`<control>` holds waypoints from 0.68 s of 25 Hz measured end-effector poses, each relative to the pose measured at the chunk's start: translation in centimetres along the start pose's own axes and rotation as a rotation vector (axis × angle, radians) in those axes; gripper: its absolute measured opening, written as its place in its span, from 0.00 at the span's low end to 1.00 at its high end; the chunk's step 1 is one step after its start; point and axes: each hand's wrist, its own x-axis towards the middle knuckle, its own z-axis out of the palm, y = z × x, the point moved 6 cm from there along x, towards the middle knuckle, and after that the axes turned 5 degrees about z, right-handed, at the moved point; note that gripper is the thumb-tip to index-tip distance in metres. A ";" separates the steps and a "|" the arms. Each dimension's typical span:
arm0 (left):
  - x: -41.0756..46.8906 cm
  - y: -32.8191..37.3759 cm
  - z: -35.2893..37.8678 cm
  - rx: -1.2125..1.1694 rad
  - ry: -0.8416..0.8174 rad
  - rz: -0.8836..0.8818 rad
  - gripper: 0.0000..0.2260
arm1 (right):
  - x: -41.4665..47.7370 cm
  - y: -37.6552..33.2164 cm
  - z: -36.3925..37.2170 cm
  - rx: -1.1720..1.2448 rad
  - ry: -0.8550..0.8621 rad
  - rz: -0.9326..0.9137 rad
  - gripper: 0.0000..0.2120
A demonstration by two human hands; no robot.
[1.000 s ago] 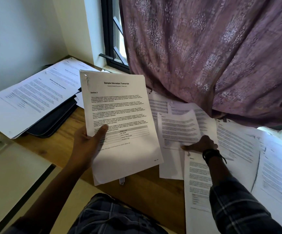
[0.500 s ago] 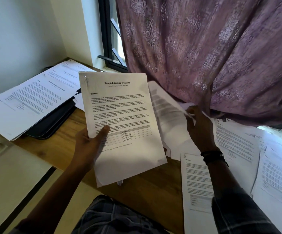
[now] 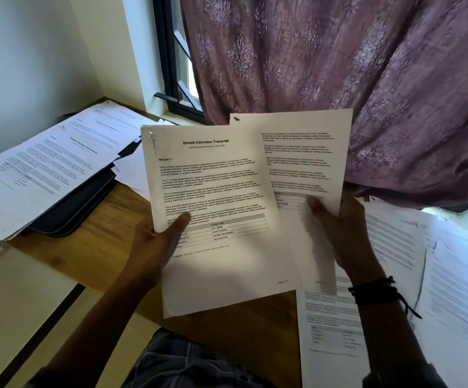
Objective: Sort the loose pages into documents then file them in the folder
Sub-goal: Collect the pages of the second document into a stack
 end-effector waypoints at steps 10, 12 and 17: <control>-0.5 -1.6 4.1 -0.028 -0.118 -0.135 0.12 | -3.7 2.5 2.2 0.344 -0.341 0.332 0.23; -0.5 -1.5 5.4 0.015 -0.156 -0.093 0.11 | -4.2 2.4 2.5 0.304 -0.412 0.306 0.26; -0.2 0.5 8.1 0.187 -0.320 0.194 0.15 | -3.8 1.2 -0.8 -0.115 -0.188 -0.005 0.14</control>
